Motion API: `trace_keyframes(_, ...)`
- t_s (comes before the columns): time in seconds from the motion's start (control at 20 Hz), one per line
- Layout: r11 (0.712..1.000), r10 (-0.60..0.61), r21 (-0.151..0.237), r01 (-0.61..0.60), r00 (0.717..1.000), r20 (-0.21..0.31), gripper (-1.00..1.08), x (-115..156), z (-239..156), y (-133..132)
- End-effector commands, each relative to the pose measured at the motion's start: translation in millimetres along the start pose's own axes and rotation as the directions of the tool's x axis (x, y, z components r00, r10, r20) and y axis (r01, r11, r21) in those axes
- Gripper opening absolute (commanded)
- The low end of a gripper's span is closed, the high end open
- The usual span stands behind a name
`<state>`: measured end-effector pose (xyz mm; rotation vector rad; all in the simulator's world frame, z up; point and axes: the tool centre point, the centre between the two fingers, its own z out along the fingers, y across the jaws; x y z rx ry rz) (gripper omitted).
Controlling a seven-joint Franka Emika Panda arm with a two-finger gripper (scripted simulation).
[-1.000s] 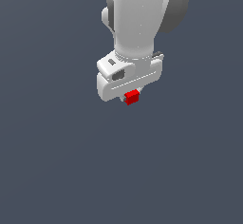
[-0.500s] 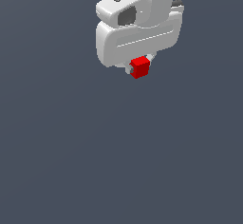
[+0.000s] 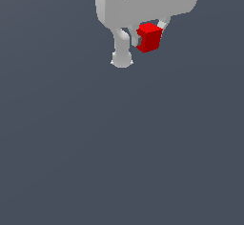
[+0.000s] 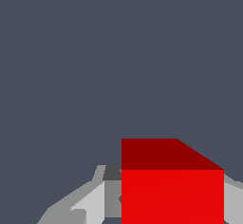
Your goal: Pick up the red cube and move it to a goal position.
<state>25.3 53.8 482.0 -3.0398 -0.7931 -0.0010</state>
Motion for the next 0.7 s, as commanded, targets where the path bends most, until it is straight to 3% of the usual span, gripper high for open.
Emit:
trace_keyframes(0.0, 1.0, 0.0, 0.0, 0.0, 1.0, 0.001, -1.0, 0.9, -10.9, -1.2)
trace_keyframes(0.65, 1.0, 0.0, 0.0, 0.0, 1.0, 0.001, -1.0, 3.7, -30.0, -2.8)
